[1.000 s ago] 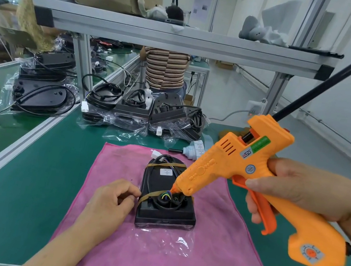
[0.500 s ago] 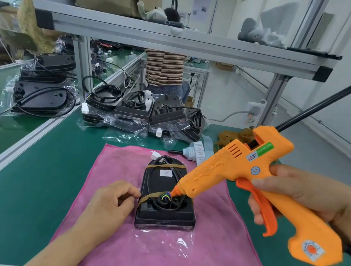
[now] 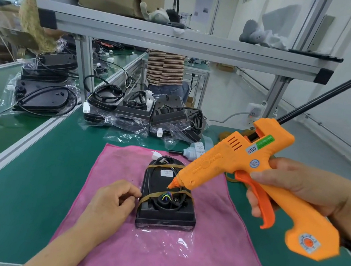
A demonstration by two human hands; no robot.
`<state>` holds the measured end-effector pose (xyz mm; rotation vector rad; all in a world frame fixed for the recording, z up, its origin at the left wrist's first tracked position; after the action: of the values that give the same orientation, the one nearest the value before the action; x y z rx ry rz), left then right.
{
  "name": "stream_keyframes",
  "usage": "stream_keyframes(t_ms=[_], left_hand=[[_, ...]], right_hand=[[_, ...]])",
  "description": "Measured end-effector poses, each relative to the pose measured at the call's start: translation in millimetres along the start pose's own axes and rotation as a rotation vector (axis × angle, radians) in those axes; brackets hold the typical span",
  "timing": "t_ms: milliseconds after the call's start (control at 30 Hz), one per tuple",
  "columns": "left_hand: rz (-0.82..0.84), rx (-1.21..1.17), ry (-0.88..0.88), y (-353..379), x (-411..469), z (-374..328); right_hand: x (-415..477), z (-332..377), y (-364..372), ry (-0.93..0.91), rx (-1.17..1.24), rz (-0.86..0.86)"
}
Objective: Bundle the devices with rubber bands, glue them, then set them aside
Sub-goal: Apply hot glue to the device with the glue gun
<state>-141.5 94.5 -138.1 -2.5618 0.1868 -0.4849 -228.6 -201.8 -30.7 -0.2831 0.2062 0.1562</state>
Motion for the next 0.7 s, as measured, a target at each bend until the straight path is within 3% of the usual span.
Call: stream_keyframes(t_ms=[167, 300, 433, 500, 600, 700], left_hand=[[-0.004, -0.005, 0.004, 0.0, 0.3, 0.8], [-0.005, -0.008, -0.005, 0.4, 0.3, 2.8], [-0.003, -0.003, 0.003, 0.0, -0.1, 1.2], [0.000, -0.005, 0.006, -0.1, -0.4, 0.5], [0.002, -0.007, 0.004, 0.1, 0.2, 0.8], [-0.001, -0.011, 0.005, -0.2, 0.1, 0.0]], right_hand=[[-4.1, 13.3, -2.2, -0.008, -0.176, -0.030], [-5.4, 14.3, -19.7, 0.083, -0.187, -0.162], [-4.9, 7.2, 9.9, 0.019, -0.008, 0.031], [-4.1, 14.1, -0.6, -0.017, -0.268, -0.011], [-4.4, 20.9, -6.2, 0.037, -0.392, -0.032], [-3.3, 9.4, 4.8, 0.053, 0.019, 0.013]])
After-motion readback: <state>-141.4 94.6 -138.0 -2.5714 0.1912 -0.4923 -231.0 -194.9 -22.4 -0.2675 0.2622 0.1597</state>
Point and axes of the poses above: each hand's wrist, its own x-axis towards the middle knuckle, its own y-axis out of the palm, z = x × y, the point moved 8 cm from there along x, towards the middle knuckle, and after that the axes turned 1 degree about -z, right-handed, at the moved point
